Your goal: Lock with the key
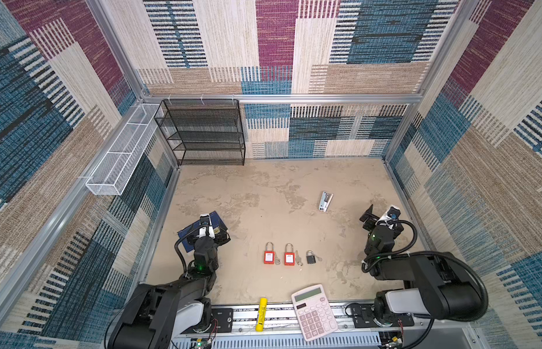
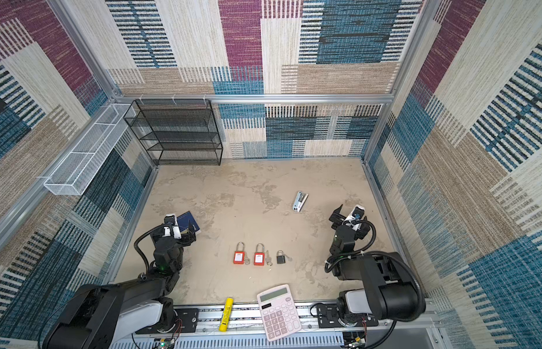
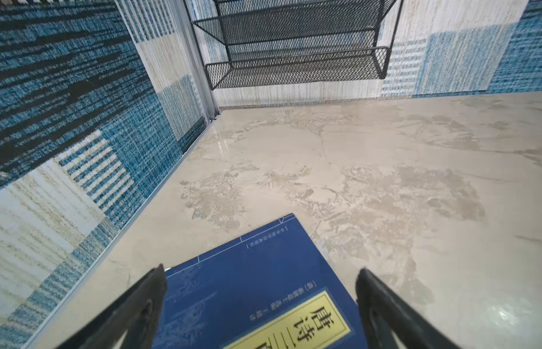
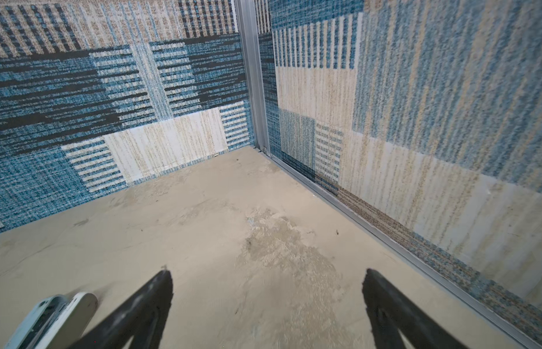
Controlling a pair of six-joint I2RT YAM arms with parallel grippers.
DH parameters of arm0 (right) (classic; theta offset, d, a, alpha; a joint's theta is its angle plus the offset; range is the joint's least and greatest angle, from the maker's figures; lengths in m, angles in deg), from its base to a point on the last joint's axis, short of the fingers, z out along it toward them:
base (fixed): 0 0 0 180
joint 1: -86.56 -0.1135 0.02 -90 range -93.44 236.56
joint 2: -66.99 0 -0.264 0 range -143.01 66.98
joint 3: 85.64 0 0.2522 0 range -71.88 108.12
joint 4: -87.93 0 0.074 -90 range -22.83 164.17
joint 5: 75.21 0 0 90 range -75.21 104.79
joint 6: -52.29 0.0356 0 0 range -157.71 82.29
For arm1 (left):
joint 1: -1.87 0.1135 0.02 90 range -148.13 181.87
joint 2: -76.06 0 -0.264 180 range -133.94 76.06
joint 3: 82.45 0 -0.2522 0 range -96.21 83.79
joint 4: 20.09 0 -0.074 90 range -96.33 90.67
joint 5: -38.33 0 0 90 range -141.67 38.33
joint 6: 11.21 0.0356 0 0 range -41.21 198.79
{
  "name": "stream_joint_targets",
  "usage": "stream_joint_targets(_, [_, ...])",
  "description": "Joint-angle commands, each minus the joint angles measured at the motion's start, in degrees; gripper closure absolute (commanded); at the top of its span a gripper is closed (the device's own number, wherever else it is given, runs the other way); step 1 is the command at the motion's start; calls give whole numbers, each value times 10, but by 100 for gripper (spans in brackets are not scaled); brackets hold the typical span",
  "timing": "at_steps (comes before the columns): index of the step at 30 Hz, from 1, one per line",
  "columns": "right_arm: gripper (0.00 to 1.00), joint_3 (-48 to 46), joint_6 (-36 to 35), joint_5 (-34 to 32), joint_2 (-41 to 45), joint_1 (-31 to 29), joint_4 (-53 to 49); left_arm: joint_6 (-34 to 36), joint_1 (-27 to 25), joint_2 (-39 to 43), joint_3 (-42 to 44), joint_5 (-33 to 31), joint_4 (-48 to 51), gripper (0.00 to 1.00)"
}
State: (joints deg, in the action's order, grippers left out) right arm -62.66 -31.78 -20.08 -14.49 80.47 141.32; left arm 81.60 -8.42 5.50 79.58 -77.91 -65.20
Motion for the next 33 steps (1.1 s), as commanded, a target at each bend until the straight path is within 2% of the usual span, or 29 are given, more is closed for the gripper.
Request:
stream_joint_targets(1, [1, 24, -25, 47, -15, 2, 40, 6, 6, -52, -18, 31, -113, 1])
stream_joint_targets(3, [1, 17, -29, 66, -8, 2, 39, 14, 12, -92, -27, 44, -132, 1])
stream_joint_targets(5, [1, -3, -46, 93, -9, 4, 84, 13, 21, -150, -37, 53, -177, 1])
stream_joint_targets(8, [1, -16, -71, 154, -16, 4, 114, 39, 25, -212, -49, 116, -215, 1])
stream_joint_targets(11, [1, -14, -85, 189, -30, 4, 123, 62, 25, -204, -49, 172, -201, 1])
stream_joint_targets(15, [1, -7, -80, 199, -28, 8, 107, 62, 25, -208, -51, 167, -203, 1])
stream_joint_targets(18, [1, 2, -74, 232, -35, 24, 91, 62, 24, -200, -58, 169, -179, 1])
stream_joint_targets(20, [1, -26, -78, 247, -58, 25, 164, 64, 25, -200, -56, 173, -182, 1])
stream_joint_targets(21, [1, -45, -95, 245, -91, 19, 253, 66, 25, -202, -52, 180, -191, 1])
stream_joint_targets(23, [1, -32, -93, 254, -55, 14, 163, 70, 25, -209, -41, 192, -217, 1])
stream_joint_targets(25, [1, -21, -100, 256, -80, 15, 183, 71, 24, -207, -38, 199, -216, 1])
stream_joint_targets(27, [1, 0, -87, 271, -65, 27, 120, 71, 24, -210, -43, 193, -215, 1])
stream_joint_targets(30, [1, 16, -71, 273, -69, 40, 93, 59, 24, -196, -72, 161, -153, 1])
stream_joint_targets(33, [1, 17, -69, 277, -69, 43, 92, 16, 48, -173, -142, 135, 4, 1])
